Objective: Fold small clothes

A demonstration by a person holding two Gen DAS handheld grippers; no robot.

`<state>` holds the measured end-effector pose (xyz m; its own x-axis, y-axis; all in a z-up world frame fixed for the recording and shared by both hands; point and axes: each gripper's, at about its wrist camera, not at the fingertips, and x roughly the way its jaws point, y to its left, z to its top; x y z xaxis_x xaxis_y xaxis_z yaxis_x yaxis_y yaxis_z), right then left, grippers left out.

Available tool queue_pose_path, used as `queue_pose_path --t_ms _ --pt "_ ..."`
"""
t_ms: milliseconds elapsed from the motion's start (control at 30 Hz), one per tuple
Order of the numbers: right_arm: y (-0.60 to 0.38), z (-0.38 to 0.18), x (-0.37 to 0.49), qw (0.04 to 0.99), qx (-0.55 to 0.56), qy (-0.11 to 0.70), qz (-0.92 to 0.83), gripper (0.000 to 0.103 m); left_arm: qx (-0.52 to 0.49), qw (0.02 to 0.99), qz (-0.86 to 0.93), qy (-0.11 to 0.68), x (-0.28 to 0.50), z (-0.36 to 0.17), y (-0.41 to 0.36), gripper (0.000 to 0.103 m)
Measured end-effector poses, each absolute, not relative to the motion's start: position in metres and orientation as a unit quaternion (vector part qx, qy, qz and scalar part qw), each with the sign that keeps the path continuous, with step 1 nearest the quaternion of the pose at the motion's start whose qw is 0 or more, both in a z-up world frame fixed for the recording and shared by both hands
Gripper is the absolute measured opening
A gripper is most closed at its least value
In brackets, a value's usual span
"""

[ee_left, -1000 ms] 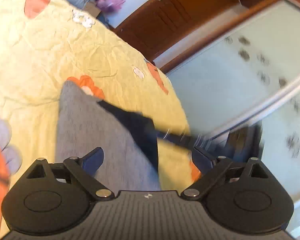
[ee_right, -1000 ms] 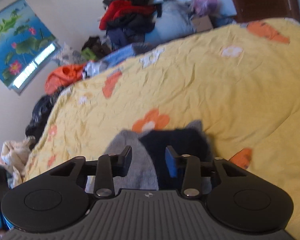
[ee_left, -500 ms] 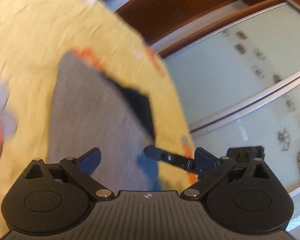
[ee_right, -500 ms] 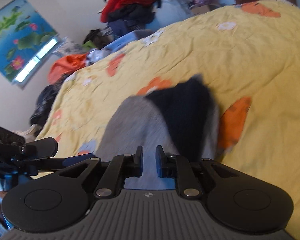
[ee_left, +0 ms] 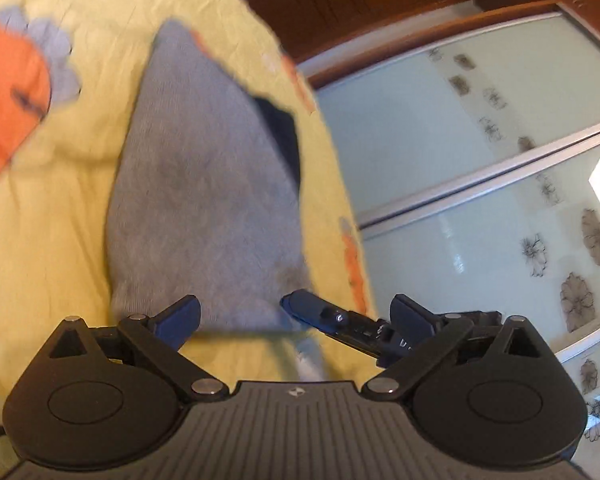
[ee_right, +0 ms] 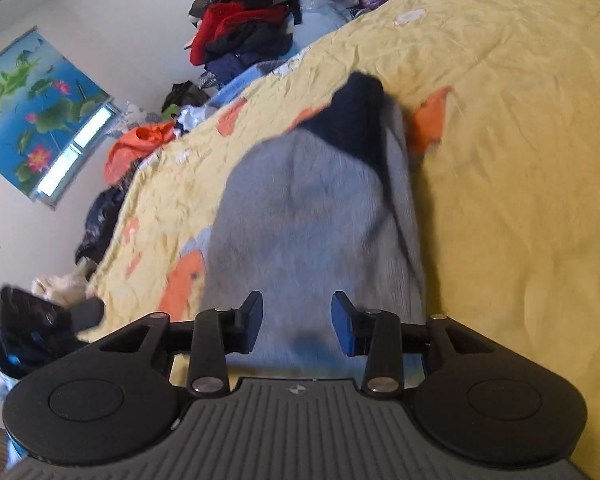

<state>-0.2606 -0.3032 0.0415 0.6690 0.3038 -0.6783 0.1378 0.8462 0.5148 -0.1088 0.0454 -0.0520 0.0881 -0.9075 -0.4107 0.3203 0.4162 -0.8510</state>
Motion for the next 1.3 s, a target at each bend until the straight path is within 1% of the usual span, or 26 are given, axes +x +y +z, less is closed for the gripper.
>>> queue_pose_path --t_ms 33,67,100,167,200,233,300,367,400,467,533,567,600,633,733,800,867,933,1033,1067,1100,1133,1167,1200,1233,1300 --pt "-0.306 0.037 -0.266 0.878 0.266 0.397 0.034 0.025 -0.283 0.685 -0.441 0.507 -0.109 -0.061 0.044 0.101" --pt "-0.312 0.032 -0.269 0.879 0.272 0.392 0.024 0.006 -0.286 0.687 -0.443 0.5 -0.109 -0.065 0.046 0.101" --pt "-0.32 0.028 -0.271 0.872 0.292 0.392 0.015 0.0 -0.288 0.689 -0.45 0.49 -0.11 -0.066 0.05 0.097" --pt "-0.329 0.027 -0.276 0.857 0.329 0.395 0.019 0.0 -0.265 0.704 -0.442 0.489 -0.112 -0.064 0.056 0.095" --pt "-0.328 0.032 -0.28 0.86 0.326 0.392 0.019 0.004 -0.254 0.713 -0.429 0.493 -0.115 -0.061 0.059 0.095" --pt "-0.325 0.037 -0.283 0.865 0.319 0.386 0.022 0.016 -0.245 0.724 -0.414 0.494 -0.117 -0.057 0.062 0.096" --pt "-0.322 0.045 -0.285 0.868 0.322 0.376 0.025 0.025 -0.259 0.725 -0.42 0.48 -0.117 -0.051 0.069 0.096" --pt "-0.32 0.048 -0.283 0.871 0.324 0.368 0.035 0.047 -0.295 0.705 -0.439 0.472 -0.115 -0.047 0.072 0.1" --pt "-0.318 0.048 -0.281 0.873 0.321 0.366 0.038 0.051 -0.305 0.705 -0.437 0.467 -0.113 -0.046 0.071 0.101" --pt "-0.314 0.044 -0.273 0.873 0.32 0.365 0.041 0.051 -0.316 0.706 -0.437 0.459 -0.107 -0.044 0.062 0.103" --pt "-0.315 0.035 -0.268 0.87 0.324 0.37 0.041 0.05 -0.321 0.696 -0.428 0.479 -0.1 -0.051 0.053 0.103" --pt "-0.316 0.031 -0.267 0.871 0.317 0.373 0.04 0.041 -0.322 0.692 -0.424 0.488 -0.099 -0.053 0.052 0.103" --pt "-0.318 0.028 -0.269 0.878 0.299 0.374 0.027 0.029 -0.318 0.694 -0.427 0.485 -0.102 -0.053 0.055 0.103" --pt "-0.32 0.026 -0.271 0.877 0.29 0.382 0.002 0.0 -0.31 0.702 -0.424 0.481 -0.108 -0.05 0.061 0.103" --pt "-0.332 0.027 -0.277 0.869 0.31 0.387 0.01 0.0 -0.303 0.712 -0.442 0.454 -0.131 -0.033 0.09 0.103" --pt "-0.328 0.036 -0.275 0.875 0.295 0.383 0.018 0.014 -0.311 0.715 -0.455 0.431 -0.133 -0.019 0.097 0.103" --pt "-0.323 0.043 -0.266 0.877 0.3 0.373 0.033 0.037 -0.33 0.702 -0.472 0.419 -0.122 -0.013 0.09 0.103" --pt "-0.316 0.044 -0.253 0.876 0.309 0.367 0.05 0.05 -0.331 0.7 -0.469 0.426 -0.109 -0.015 0.07 0.103" --pt "-0.305 0.039 -0.242 0.875 0.301 0.376 0.051 0.051 -0.276 0.724 -0.431 0.463 -0.098 -0.038 0.039 0.103" --pt "-0.304 0.035 -0.241 0.876 0.29 0.382 0.04 0.049 -0.253 0.734 -0.409 0.479 -0.097 -0.049 0.035 0.101" --pt "-0.305 0.031 -0.243 0.881 0.275 0.382 0.037 0.044 -0.251 0.734 -0.427 0.464 -0.1 -0.057 0.039 0.1" --pt "-0.306 0.03 -0.247 0.886 0.264 0.379 0.041 0.035 -0.24 0.74 -0.436 0.452 -0.105 -0.057 0.045 0.098" --pt "-0.31 0.029 -0.251 0.883 0.269 0.381 0.046 0.033 -0.234 0.744 -0.435 0.451 -0.108 -0.054 0.051 0.097" --pt "-0.317 0.03 -0.254 0.877 0.285 0.384 0.055 0.034 -0.241 0.743 -0.427 0.455 -0.109 -0.05 0.058 0.099" --pt "-0.323 0.033 -0.255 0.87 0.3 0.386 0.067 0.045 -0.252 0.741 -0.42 0.46 -0.106 -0.045 0.064 0.102" --pt "-0.34 0.041 -0.255 0.869 0.318 0.369 0.082 0.072 -0.272 0.737 -0.425 0.449 -0.09 -0.036 0.072 0.103"
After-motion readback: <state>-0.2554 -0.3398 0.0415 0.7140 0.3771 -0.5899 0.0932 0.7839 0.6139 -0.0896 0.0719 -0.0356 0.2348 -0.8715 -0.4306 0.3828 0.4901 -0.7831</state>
